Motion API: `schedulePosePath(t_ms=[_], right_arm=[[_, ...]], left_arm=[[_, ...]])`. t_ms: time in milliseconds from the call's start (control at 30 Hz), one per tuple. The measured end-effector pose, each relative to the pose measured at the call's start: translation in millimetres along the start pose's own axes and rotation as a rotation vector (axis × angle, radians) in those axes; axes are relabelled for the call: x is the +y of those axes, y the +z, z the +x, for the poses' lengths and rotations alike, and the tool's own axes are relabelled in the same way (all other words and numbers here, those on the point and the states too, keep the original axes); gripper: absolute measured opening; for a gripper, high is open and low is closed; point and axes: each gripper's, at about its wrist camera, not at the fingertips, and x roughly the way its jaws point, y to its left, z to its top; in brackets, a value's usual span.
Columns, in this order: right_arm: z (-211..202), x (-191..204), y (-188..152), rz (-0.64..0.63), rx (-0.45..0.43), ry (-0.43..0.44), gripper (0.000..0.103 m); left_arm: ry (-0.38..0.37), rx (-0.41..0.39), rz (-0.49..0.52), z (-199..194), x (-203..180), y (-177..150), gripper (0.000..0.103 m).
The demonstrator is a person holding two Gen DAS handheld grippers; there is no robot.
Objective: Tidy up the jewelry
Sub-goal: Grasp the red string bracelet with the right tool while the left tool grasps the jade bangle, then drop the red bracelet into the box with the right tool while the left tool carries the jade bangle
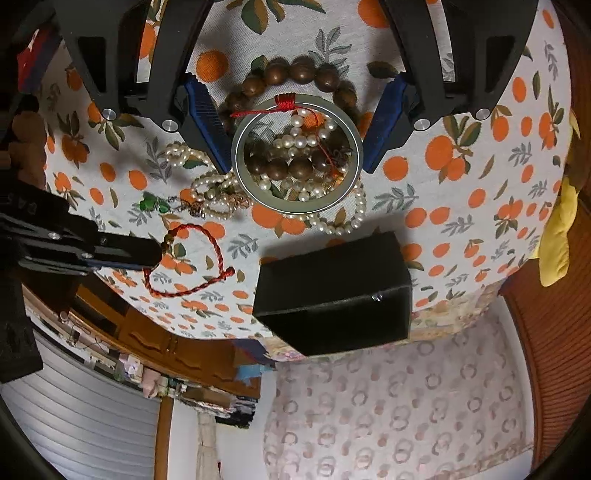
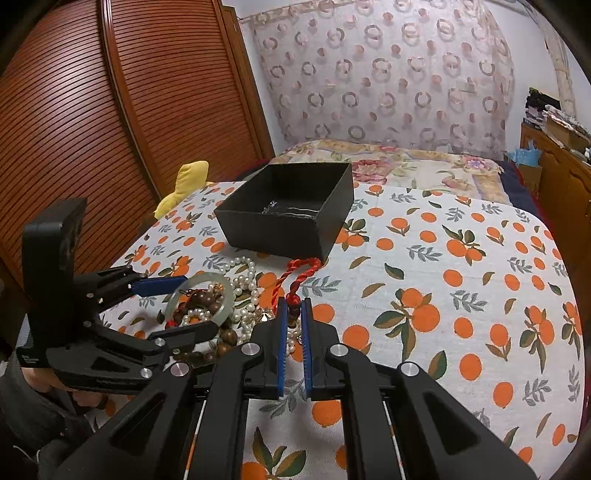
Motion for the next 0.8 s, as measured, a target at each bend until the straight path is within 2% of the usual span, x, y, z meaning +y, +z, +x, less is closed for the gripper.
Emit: schedulePosePath(t_ms=[300, 467, 800], right_arm=[[1.8, 4.0, 19.0, -0.036, -0.019, -0.011, 0.008], [6.0, 8.9, 40.5, -0.069, -0.047, -0.015, 0.008], [36.8, 8.9, 85.2, -0.109, -0.042, -0.035, 0.008]], left_arm=[[0.025, -0.076, -0.011, -22.1, 11.2, 18.5, 0.069], [0.044, -0.108, -0.028, -29.4, 22.4, 33.9, 0.069], [0.063, -0.139, -0.05, -32.6, 38.1, 54.2, 0.069]])
